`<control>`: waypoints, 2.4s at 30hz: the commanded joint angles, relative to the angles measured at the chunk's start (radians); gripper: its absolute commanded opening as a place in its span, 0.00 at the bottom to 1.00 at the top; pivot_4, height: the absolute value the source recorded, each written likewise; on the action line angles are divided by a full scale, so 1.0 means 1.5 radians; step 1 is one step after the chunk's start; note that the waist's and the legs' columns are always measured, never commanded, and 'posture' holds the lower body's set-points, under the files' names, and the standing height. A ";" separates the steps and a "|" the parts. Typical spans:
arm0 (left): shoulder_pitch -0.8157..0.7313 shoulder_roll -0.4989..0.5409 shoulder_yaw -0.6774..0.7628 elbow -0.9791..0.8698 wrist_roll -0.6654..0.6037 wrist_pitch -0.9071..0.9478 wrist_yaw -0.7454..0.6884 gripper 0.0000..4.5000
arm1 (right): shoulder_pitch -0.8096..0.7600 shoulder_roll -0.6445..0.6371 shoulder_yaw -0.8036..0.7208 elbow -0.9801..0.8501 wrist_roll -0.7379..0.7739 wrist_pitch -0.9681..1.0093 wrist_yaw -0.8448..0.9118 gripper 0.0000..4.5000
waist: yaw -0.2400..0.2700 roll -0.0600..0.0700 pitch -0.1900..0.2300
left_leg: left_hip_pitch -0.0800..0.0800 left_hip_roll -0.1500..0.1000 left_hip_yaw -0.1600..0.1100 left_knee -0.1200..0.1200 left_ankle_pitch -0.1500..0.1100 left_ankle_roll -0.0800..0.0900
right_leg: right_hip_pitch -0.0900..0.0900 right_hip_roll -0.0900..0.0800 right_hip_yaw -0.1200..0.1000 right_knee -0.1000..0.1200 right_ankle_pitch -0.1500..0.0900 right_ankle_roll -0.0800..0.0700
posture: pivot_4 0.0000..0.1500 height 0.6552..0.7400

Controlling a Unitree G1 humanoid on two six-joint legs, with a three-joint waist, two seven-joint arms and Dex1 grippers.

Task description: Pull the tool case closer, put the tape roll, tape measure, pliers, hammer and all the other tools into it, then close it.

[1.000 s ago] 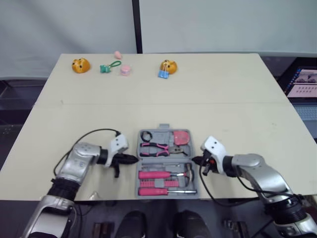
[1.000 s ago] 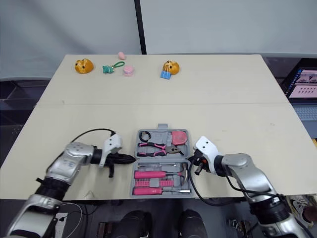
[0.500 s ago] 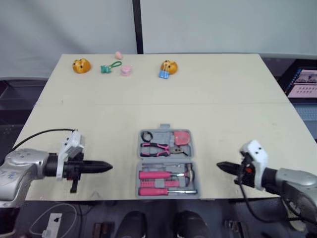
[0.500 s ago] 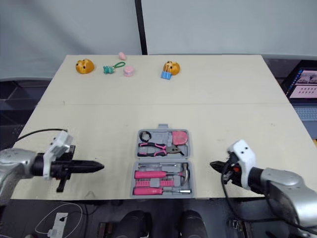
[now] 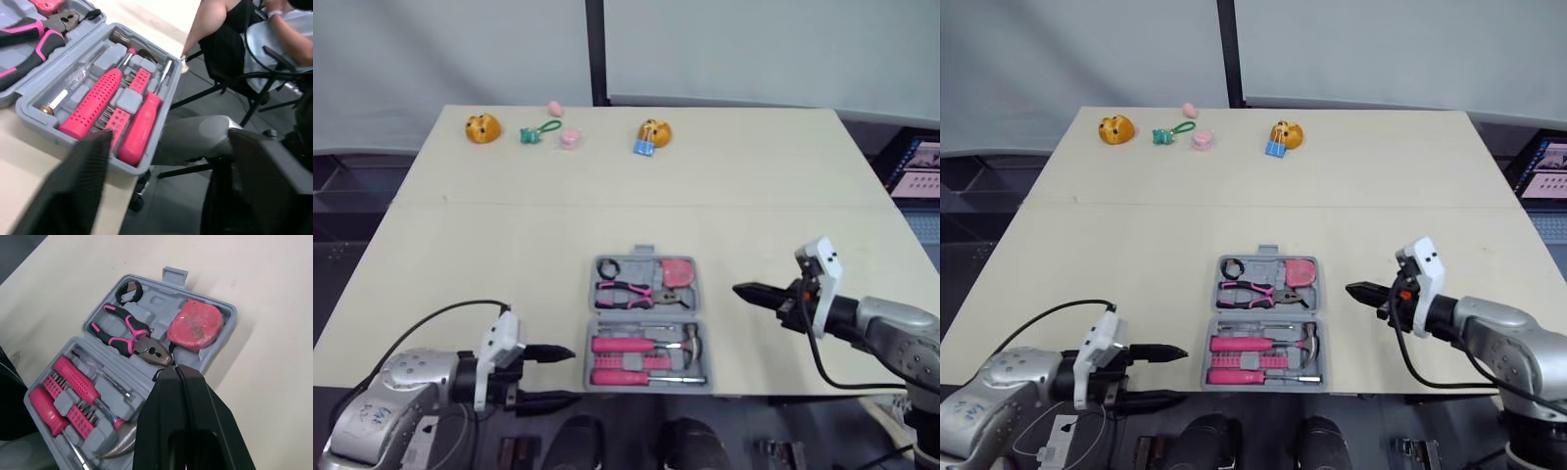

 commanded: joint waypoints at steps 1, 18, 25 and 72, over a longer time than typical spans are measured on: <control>0.013 -0.003 -0.012 -0.011 0.000 -0.014 0.011 0.81 | -0.032 -0.014 0.004 0.031 -0.004 -0.019 -0.002 0.00 | 0.001 0.000 0.000 | 0.000 0.000 0.000 0.000 0.000 0.000 | 0.000 0.000 0.000 0.000 0.000 0.000 | 1.00 0.15; -0.036 -0.044 -0.122 0.114 0.094 -0.113 0.039 0.00 | -0.249 0.086 0.076 0.320 -0.012 0.063 -0.034 1.00 | 0.000 0.001 0.000 | -0.001 0.000 0.001 0.000 0.000 0.000 | -0.001 0.000 0.000 0.001 0.000 0.000 | 1.00 0.15; -0.054 -0.048 -0.156 0.138 0.119 -0.119 0.042 0.00 | -0.338 0.123 0.080 0.468 -0.033 0.080 -0.041 1.00 | -0.004 0.001 0.000 | -0.001 0.000 0.001 0.000 0.000 0.000 | -0.002 0.000 0.000 0.003 0.000 0.000 | 1.00 0.15; -0.081 -0.080 -0.183 0.171 0.137 -0.060 0.127 0.00 | -0.435 0.202 0.099 0.741 -0.137 -0.018 0.010 1.00 | -0.016 0.002 0.000 | -0.001 0.000 0.000 0.000 0.000 0.000 | -0.002 0.000 0.000 0.004 0.000 0.000 | 1.00 0.15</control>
